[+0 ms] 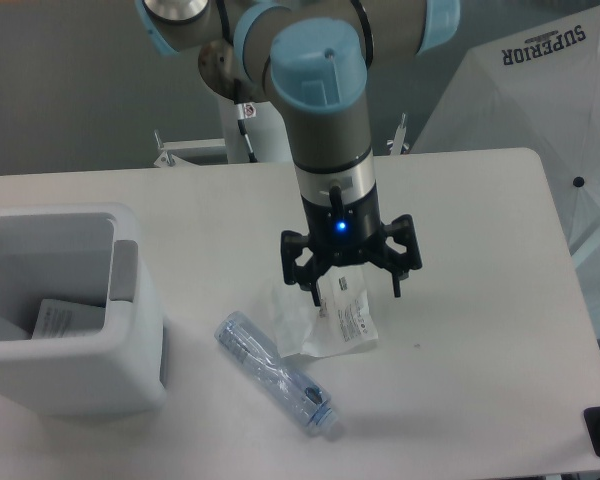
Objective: Place the trash in the trash can
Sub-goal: 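Move the open gripper down over the clear plastic bottle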
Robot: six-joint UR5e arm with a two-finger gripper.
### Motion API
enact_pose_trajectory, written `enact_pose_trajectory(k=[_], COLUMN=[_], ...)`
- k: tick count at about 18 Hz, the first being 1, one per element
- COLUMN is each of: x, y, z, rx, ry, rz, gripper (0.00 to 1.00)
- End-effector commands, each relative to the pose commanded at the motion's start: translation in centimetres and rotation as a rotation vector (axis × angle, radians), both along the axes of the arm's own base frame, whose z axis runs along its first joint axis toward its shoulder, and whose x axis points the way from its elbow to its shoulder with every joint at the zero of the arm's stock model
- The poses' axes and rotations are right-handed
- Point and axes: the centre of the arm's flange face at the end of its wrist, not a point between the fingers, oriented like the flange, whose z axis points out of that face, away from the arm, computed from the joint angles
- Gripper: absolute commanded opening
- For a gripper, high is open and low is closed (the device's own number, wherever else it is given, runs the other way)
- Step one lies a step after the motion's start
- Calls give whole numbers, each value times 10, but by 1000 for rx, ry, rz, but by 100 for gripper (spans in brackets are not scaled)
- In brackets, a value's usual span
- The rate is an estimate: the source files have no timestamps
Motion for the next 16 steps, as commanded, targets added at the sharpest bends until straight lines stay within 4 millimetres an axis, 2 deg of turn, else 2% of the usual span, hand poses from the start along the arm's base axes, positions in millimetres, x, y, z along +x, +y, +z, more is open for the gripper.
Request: enact_pose_trajectory(k=[2,6,10,12,14,16], x=[-2,-11,-12,-6,-9,-8], y=[2,16,25,28,33,46], z=[-6,-41,-84,-110,-131,-154], rx=[-7,-19,-4,-4,-13,-7], ry=[-4,-31,-32,-58,-89,-125], rz=[1,8,2,48,84,153], gripper=[100,100,100,100,100,100])
